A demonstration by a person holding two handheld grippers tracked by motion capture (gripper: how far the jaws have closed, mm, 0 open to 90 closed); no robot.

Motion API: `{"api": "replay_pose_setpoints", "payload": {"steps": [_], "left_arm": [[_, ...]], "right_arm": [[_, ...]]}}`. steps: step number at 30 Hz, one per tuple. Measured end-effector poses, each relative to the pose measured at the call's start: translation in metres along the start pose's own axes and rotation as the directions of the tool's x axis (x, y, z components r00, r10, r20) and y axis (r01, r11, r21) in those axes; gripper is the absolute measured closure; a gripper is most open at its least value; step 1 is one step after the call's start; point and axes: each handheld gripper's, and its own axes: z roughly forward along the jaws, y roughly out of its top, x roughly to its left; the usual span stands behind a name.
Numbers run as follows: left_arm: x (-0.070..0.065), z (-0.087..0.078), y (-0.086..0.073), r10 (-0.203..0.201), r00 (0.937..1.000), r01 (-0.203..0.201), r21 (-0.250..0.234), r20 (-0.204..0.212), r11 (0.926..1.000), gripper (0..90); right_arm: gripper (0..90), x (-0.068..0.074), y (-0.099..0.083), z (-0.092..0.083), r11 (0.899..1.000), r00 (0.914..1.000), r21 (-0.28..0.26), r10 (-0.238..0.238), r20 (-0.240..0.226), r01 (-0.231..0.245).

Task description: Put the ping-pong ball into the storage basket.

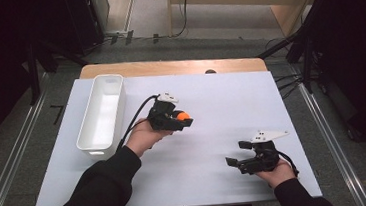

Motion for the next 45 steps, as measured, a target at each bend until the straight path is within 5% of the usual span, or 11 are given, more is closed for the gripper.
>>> {"api": "replay_pose_setpoints", "payload": {"steps": [14, 45], "left_arm": [[-0.004, -0.016, 0.007, 0.002, 0.9998, -0.003, 0.019, 0.020, 0.9998, 50.0], [0.010, -0.034, 0.006, -0.023, 0.9994, 0.024, 0.019, -0.027, 0.9995, 50.0]], "right_arm": [[12.4, 0.000, 0.000, 0.000, 1.000, 1.0000, -0.001, -0.003, -0.003, 0.003], [12.4, 0.000, 0.002, 0.002, 1.000, 0.9999, 0.000, -0.009, -0.009, 0.010]]}}
